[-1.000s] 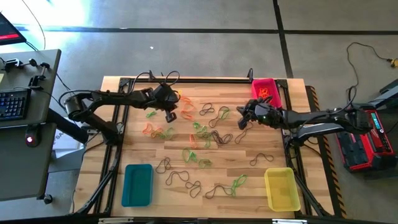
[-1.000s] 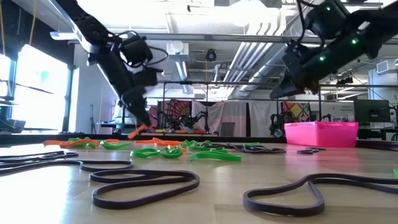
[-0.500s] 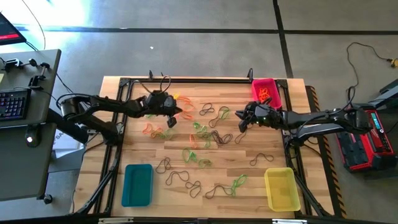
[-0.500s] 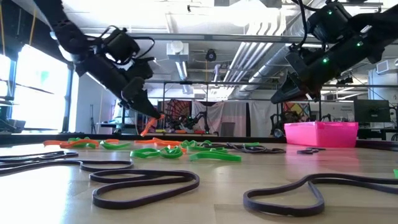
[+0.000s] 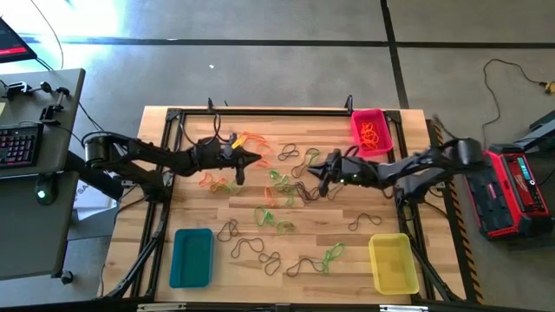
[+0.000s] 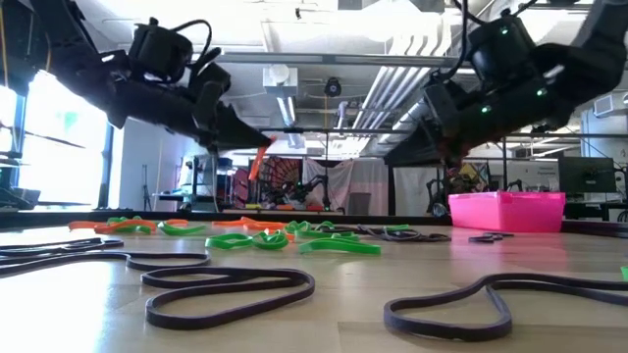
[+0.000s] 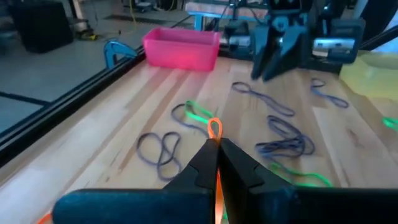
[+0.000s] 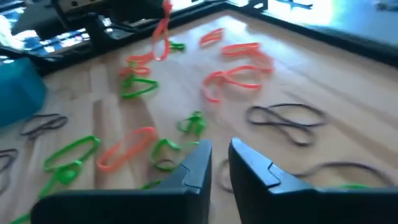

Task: Sort rubber bands into baskets
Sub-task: Put the orange rubber band into the red bin

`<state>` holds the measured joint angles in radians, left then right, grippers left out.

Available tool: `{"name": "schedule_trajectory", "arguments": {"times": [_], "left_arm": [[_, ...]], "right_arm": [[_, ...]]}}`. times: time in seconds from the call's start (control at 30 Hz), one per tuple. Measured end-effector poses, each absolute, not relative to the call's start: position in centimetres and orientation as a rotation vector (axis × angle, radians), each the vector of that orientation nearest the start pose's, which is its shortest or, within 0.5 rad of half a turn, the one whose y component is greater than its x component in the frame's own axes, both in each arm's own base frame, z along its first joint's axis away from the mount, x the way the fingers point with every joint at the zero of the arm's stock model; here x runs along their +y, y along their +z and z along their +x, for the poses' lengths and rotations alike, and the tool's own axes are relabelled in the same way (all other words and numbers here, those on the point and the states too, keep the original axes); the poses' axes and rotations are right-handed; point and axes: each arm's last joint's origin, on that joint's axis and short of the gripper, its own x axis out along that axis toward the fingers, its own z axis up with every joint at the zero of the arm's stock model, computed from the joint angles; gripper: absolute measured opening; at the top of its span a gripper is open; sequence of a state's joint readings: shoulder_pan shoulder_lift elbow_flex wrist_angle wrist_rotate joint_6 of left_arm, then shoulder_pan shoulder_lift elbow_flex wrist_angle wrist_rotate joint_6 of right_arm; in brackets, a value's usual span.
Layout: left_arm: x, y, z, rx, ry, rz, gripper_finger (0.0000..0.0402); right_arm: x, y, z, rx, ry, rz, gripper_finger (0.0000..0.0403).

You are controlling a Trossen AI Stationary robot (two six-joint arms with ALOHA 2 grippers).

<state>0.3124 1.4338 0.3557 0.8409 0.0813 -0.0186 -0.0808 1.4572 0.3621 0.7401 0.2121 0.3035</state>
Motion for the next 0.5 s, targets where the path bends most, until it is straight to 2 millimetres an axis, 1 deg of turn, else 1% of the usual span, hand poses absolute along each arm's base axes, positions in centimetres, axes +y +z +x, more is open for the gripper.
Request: {"name": "schedule_trajectory", "arguments": {"times": [0.1,0.2,0.4,0.5], "left_arm": [[6.9,15.7,23.7,0.205,0.228,-0.054,0.0000],[6.6,16.1,23.9,0.167,0.217,-0.045,0.0000],[5.9,16.5,24.2,0.126,0.196,-0.034,0.0000],[5.5,16.5,24.3,0.125,0.196,-0.029,0.0000]], "right_arm": [[-2.1,13.7,26.2,0.310,-0.304,0.286,0.0074],[-1.6,13.5,28.6,0.317,-0.282,0.281,0.0100],[-1.3,14.1,33.8,0.273,-0.232,0.289,0.0144],[-1.3,14.6,35.8,0.242,-0.226,0.286,0.0159]]}}
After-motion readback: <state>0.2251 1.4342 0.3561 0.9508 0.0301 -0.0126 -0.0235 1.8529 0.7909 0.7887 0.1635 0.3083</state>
